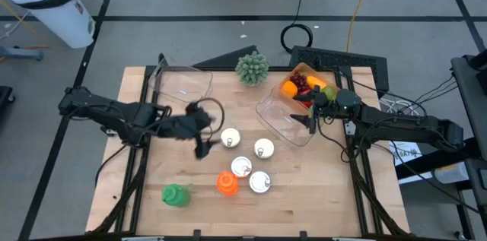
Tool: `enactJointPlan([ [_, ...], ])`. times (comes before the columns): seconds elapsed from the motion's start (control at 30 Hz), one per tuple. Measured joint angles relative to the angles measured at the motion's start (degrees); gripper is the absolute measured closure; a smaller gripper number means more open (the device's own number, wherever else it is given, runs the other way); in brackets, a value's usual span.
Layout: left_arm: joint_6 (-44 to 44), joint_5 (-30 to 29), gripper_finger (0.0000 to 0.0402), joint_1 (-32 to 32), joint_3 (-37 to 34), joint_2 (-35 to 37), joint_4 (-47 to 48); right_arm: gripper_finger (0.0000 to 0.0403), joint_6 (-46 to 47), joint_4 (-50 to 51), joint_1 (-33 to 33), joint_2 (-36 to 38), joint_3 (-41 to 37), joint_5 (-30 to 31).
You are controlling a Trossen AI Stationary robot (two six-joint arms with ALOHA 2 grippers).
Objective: Pick & Place Food Item
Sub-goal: Put the green tumbler into the left transparent bin
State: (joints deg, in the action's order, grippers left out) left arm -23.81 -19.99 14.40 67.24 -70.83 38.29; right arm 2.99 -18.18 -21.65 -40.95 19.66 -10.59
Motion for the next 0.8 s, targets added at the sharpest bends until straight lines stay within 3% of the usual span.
enactJointPlan([
  [0.13, -22.21, 10.33, 0.0011, 5.21, 2.66, -0.28, 9.1, 0.0048, -1.66, -0.05, 0.0, -0.89, 0.0, 0.02],
  [0.33, -43.5, 25.93, 0.0011, 9.56, 2.78, -0.3, 18.84, 0.0048, -1.3, -0.99, 0.0, -1.15, 0.0, 0.04],
  [0.53, -54.3, 39.91, 0.0011, 11.36, 2.83, -0.28, 23.44, 0.0048, 3.97, -1.37, 0.0, -1.15, 0.04, 0.13],
  [0.7, -58.25, 41.71, 0.0011, 14.32, 8.55, -1.67, 26.21, 0.0048, 9.31, -1.35, 0.0, -1.15, 0.04, 0.2],
  [0.8, -56.41, 36.93, 0.0012, 17.78, 16.24, -6.12, 29.14, 0.0048, 12.93, -1.31, 0.0, -1.15, 0.04, 0.09],
])
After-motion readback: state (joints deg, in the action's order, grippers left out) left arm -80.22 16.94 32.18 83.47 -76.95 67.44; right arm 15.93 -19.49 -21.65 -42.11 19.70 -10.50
